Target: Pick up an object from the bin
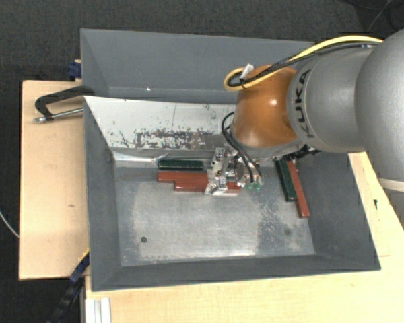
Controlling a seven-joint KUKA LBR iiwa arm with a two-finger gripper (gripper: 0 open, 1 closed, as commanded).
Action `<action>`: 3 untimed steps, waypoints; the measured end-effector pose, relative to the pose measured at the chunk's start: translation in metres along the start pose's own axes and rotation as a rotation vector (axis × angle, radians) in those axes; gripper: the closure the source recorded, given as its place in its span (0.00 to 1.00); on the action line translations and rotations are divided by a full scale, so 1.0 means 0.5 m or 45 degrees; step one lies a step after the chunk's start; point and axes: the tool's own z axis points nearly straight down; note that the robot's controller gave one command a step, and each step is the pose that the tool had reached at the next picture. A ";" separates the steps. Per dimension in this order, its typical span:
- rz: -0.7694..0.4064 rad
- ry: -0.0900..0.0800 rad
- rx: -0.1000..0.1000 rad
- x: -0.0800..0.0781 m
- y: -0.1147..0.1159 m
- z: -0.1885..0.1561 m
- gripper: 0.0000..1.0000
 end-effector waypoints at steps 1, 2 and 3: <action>0.000 0.008 0.000 0.003 0.000 0.002 1.00; 0.000 0.008 0.000 0.003 0.000 0.002 1.00; 0.000 0.008 0.000 0.003 0.000 0.002 1.00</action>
Offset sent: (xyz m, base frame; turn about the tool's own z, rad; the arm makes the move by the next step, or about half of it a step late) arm 0.0000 0.0000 0.0000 0.0000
